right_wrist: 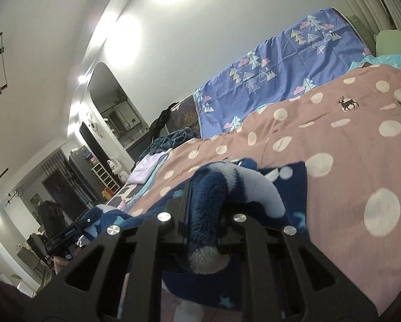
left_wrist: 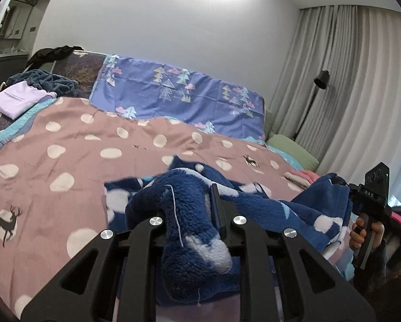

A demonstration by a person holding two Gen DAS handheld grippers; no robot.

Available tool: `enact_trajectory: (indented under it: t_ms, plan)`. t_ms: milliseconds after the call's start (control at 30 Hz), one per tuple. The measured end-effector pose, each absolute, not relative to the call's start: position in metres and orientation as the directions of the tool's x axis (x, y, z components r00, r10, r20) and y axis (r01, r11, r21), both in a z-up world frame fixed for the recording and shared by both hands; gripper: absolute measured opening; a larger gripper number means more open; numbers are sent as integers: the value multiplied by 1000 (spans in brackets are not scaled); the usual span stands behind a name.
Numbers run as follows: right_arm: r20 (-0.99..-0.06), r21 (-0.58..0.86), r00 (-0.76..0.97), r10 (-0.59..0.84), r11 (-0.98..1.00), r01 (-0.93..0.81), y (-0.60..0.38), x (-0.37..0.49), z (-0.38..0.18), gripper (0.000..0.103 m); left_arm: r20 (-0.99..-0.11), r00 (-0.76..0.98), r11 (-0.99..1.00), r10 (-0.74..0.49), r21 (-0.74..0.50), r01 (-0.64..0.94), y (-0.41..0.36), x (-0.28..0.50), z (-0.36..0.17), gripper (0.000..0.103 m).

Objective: Fold small clothes

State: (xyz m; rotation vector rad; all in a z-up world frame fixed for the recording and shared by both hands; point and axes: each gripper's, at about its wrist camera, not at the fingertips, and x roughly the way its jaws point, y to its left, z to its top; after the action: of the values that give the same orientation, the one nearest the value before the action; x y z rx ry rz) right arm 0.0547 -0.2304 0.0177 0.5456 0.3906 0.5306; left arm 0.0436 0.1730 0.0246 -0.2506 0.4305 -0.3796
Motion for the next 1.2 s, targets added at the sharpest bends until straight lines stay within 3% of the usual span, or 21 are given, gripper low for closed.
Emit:
enact_trajectory:
  t_ms: [267, 367, 467, 567, 633, 733, 867, 1000, 1100, 1200]
  plan:
    - [-236, 567, 815, 529, 757, -327, -231, 131, 17, 14, -359, 865, 922, -349, -297, 249, 177, 111, 31, 18]
    - [-330, 514, 817, 473, 816, -265, -225, 170, -5, 14, -411, 857, 941, -311, -263, 215, 172, 146, 9, 18]
    - [-470, 491, 770, 433, 852, -179, -219, 215, -53, 16, -525, 815, 963, -244, -229, 141, 167, 189, -40, 18]
    - [-533, 483, 739, 412, 865, -134, -217, 230, -86, 19, -619, 762, 976, -192, -200, 84, 166, 215, -90, 19]
    - [-538, 460, 740, 402, 877, -142, -214, 229, -91, 21, -604, 771, 973, -203, -212, 90, 168, 214, -94, 19]
    - [-541, 423, 746, 387, 892, -156, -209, 222, -87, 29, -597, 776, 972, -206, -216, 92, 173, 212, -91, 22]
    - [-542, 347, 760, 358, 919, -186, -207, 204, -72, 68, -579, 788, 971, -208, -218, 95, 178, 203, -84, 25]
    - [-530, 137, 810, 250, 968, -209, -209, 169, -54, 76, -532, 815, 963, -228, -245, 109, 183, 174, -59, 31]
    - [-567, 16, 803, 185, 977, -214, -208, 156, -59, 77, -492, 850, 976, -190, -190, 108, 183, 149, -41, 39]
    - [-606, -47, 783, 139, 977, -210, -205, 157, -73, 77, -478, 858, 980, -189, -143, 137, 179, 126, -32, 39]
